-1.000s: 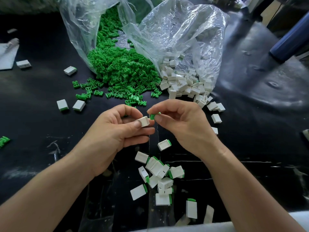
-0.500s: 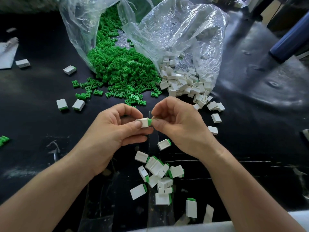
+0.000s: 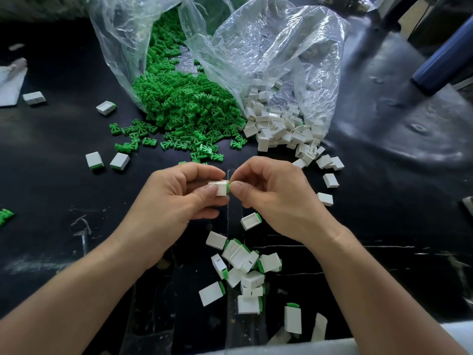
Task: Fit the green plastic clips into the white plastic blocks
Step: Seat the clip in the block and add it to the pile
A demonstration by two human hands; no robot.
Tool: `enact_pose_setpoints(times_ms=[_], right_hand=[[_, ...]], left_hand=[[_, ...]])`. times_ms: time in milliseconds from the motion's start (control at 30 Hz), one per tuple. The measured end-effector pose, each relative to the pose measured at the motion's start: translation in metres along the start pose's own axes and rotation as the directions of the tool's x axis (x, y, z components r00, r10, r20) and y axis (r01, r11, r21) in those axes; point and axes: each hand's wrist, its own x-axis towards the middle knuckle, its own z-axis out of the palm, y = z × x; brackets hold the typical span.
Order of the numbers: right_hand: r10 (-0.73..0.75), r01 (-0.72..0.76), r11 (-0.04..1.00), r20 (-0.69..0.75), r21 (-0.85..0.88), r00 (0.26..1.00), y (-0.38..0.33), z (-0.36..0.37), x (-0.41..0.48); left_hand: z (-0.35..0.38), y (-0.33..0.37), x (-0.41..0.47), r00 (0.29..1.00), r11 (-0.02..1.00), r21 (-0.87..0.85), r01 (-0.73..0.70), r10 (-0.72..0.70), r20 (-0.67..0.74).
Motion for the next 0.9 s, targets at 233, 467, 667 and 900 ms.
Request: enact_pose_setpoints(times_ms=[233, 467, 667, 900], right_hand=[[0.027, -0.027, 1.000, 0.024, 0.005, 0.999, -0.0011, 0.0007, -0.0011], [0.011, 0.001, 0.990, 0.088, -0.143, 0.996, -0.0033, 0.0026, -0.0028], [0.016, -0.019, 0.991, 0.017, 0.133, 1.000, 0.0009, 0.0035, -0.0011], [-0.019, 0.021, 0.995, -0.021, 0.099, 1.000, 0.0017, 0.0022, -0.0005]], left_hand=[[-0.0014, -0.0008, -0.0010, 0.999, 0.986, 0.169, -0.012, 0.005, 0.041], [-0.0013, 0.0020, -0.0001, 0.999, 0.991, 0.134, 0.001, -0.007, 0.045], [-0.0024, 0.0027, -0.0008, 0.998, 0.991, 0.133, -0.009, 0.000, 0.068], [-0.0019, 0.0026, -0.0007, 0.999, 0.992, 0.125, -0.019, 0.015, 0.040]])
